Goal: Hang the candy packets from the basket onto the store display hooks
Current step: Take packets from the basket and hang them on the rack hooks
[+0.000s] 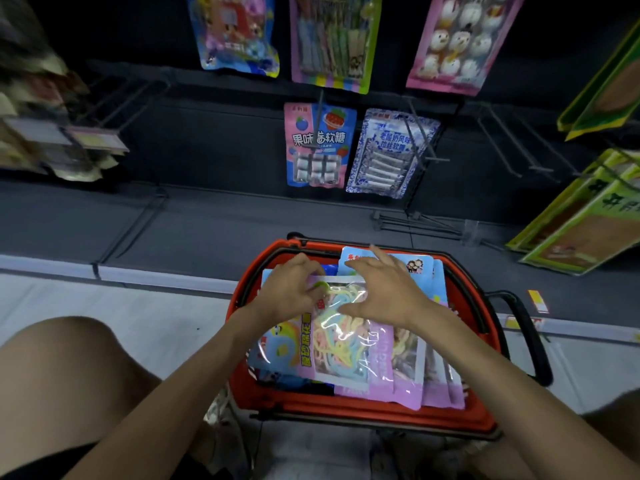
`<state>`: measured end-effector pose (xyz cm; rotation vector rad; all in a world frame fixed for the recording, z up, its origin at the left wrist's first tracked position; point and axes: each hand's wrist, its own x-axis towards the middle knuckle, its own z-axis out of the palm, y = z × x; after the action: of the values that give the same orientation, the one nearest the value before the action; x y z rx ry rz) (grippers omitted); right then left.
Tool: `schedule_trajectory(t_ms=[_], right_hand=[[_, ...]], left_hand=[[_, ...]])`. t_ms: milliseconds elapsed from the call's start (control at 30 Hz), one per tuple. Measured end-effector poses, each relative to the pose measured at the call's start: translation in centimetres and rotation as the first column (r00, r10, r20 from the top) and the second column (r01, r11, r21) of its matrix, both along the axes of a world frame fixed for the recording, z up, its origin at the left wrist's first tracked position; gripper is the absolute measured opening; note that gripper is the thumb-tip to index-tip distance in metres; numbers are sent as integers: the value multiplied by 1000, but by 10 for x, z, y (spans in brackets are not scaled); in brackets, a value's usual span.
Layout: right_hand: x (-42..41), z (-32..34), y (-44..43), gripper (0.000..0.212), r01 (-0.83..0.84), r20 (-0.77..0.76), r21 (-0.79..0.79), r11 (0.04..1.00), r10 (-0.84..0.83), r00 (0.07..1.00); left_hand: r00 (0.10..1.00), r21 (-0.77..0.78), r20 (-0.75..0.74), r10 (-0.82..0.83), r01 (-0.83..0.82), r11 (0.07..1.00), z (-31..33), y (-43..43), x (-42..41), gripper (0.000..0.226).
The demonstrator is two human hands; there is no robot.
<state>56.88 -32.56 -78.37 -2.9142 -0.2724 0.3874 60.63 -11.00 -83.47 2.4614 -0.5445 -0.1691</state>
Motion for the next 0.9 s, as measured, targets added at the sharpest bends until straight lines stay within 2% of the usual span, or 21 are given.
schedule_trajectory(t_ms=[100, 167, 233, 333, 400, 467, 533, 633, 700, 767, 833, 900], right_hand=[[3, 21, 3, 75, -14, -90, 19, 1000, 16, 996], [2, 31, 7, 52, -25, -110, 114, 993, 38, 993], [-2, 40, 9, 44, 7, -99, 215, 977, 14, 995], [-9, 56, 7, 35, 67, -50, 356, 932, -53, 997], [-12, 65, 2, 30, 82, -10, 443, 893, -87, 996], [-15, 74, -4, 26, 109, 7, 578, 809, -139, 990], [-18, 84, -6, 24, 112, 52, 701, 704, -207, 977], [-22, 96, -4, 26, 95, 82, 842, 531, -300, 951], [-24, 105, 0, 27, 73, 85, 901, 428, -338, 937], [-25, 116, 4, 27, 54, 82, 931, 361, -352, 932], [-26, 128, 10, 27, 42, 65, 955, 293, -345, 936], [-24, 137, 14, 28, 25, 70, 965, 263, -344, 936]], left_hand=[[997, -94, 68, -30, 36, 995, 16, 2, -3, 14], [987, -121, 148, -58, 77, 990, 28, 1, -7, 13], [970, -169, 242, -37, 80, 982, 40, -1, -13, 16], [935, -291, 327, 140, -41, 956, 63, 2, -23, 23], [867, -371, 407, 287, -130, 919, 81, 11, -32, 28], [798, -457, 426, 426, -217, 863, 95, 25, -40, 33], [757, -536, 340, 558, -331, 776, 103, 37, -47, 46], [772, -643, 8, 636, -483, 594, 111, 40, -51, 79], [801, -711, -295, 521, -549, 440, 122, 35, -53, 86], [816, -769, -526, 240, -576, 275, 133, 30, -54, 69], [835, -807, -549, 32, -540, 239, 140, 28, -54, 50], [865, -846, -501, -27, -483, 225, 149, 27, -55, 47]])
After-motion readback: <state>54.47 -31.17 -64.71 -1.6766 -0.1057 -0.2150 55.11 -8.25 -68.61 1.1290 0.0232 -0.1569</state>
